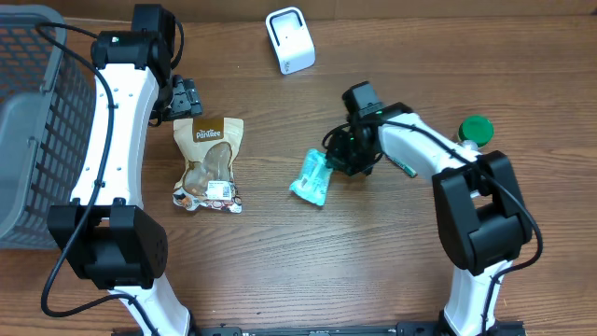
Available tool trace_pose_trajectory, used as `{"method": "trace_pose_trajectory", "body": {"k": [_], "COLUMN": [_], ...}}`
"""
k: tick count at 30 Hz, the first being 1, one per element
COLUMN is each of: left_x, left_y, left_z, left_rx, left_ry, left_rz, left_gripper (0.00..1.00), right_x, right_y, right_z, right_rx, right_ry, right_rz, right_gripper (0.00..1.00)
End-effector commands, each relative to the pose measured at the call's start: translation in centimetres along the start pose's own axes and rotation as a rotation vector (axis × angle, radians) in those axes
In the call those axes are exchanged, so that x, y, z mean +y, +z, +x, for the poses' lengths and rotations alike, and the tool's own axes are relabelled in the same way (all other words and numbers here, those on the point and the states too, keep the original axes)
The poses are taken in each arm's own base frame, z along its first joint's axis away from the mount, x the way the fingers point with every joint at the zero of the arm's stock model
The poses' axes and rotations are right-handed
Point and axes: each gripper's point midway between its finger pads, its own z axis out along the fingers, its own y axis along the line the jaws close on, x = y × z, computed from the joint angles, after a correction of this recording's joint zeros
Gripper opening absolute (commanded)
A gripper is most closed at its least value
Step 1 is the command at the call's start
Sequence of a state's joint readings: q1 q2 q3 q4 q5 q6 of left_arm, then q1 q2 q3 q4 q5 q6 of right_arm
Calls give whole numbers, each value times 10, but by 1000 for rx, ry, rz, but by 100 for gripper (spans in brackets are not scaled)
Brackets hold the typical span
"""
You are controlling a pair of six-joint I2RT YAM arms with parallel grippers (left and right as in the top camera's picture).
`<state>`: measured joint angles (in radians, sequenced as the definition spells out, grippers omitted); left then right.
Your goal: Scan the item barcode
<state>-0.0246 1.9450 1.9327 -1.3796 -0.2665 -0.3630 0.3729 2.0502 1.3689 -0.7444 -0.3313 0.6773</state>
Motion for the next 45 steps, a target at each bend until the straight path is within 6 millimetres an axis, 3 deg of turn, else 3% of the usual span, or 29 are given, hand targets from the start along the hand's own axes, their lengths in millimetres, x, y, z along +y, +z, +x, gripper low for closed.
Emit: {"method": "trace_pose_trajectory", "body": {"k": [1,11,18,21,23,26,33,45], "left_x": [0,0,0,0,0,0,0,0], "left_y": [-8,-8,-8,-8,-8,-8,-8,-8], "left_z": [-5,-5,-5,-5,-5,-5,-5,-5], "left_rx": [-29,-29,-29,-29,-29,-29,-29,-29], "left_ry": [-2,-2,-2,-2,-2,-2,-2,-2], "left_rz": [8,8,8,8,8,8,8,8], "left_gripper": [99,100,100,100,100,100,100,100], "right_x": [-17,-18,-15,-10,-6,0,2,41], "right_y": [-18,-27,-31,-40,-48,-59,-55,-36], "right_z": [-10,-3,5,6,7,11,36,74], "right_rx": [-60,-46,-6,7,17,46,116,136], "right_ry": [24,31,38,30,-1,-37,-119,-389], "right_rz": [48,57,43,48,55,54,80,58], "right_gripper": [4,4,29,35,34,24,4,4]}}
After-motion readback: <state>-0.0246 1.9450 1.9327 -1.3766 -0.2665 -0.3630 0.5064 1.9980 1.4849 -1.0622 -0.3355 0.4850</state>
